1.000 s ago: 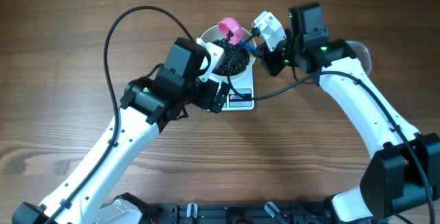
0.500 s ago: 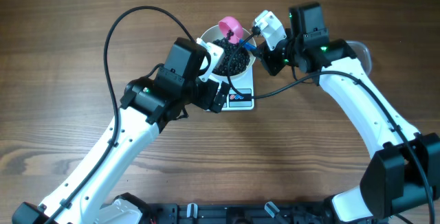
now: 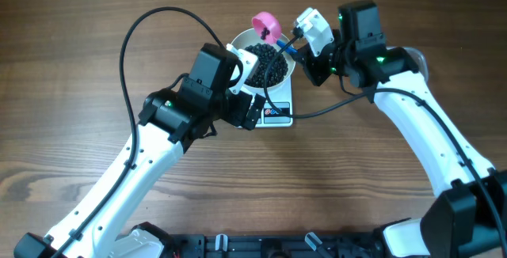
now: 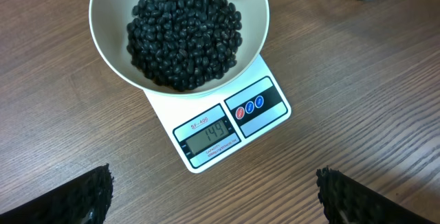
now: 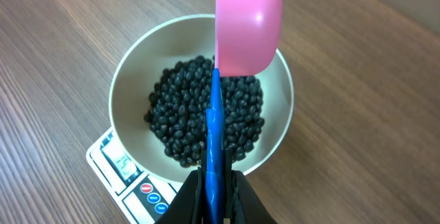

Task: Scoop item into bowl and weigh 150g on scale
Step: 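Raise the pink scoop out of the bowl with the right gripper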

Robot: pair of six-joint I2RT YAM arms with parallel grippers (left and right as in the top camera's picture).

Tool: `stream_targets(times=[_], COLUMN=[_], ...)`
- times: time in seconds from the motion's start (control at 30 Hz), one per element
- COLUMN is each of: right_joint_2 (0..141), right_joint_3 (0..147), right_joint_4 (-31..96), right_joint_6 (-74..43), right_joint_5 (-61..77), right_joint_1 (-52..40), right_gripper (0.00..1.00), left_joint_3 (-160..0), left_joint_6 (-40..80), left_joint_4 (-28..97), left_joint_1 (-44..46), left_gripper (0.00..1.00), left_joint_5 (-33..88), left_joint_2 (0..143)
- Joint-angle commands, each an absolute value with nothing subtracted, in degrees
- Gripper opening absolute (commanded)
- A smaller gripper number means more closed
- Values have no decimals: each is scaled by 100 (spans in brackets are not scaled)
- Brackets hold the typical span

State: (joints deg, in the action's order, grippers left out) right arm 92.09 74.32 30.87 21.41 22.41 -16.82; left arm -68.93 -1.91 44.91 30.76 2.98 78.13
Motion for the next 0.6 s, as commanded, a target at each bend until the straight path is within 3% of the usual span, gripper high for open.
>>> stream_targets(times=[0.0,0.27,0.57], right_joint_2=[9054,9052,9052], right_joint_3=[7489,7439,7439], right_joint_4=[3374,3343,3048], right_joint_6=[2950,2941,1570], right_joint_5=[2248,2248,2250], right_joint_1=[-1695,-1697,-1697], right_gripper=[4,4,4], left_joint_3=[-6855,-6858,-6855], left_joint_6=[-279,-279,-279], left_joint_4=[4475,4475,4475], left_joint_1=[3100,3100,3100], left_gripper=[100,100,100], left_joint_5=[381,381,381], left_joint_2=[7850,7850,7850])
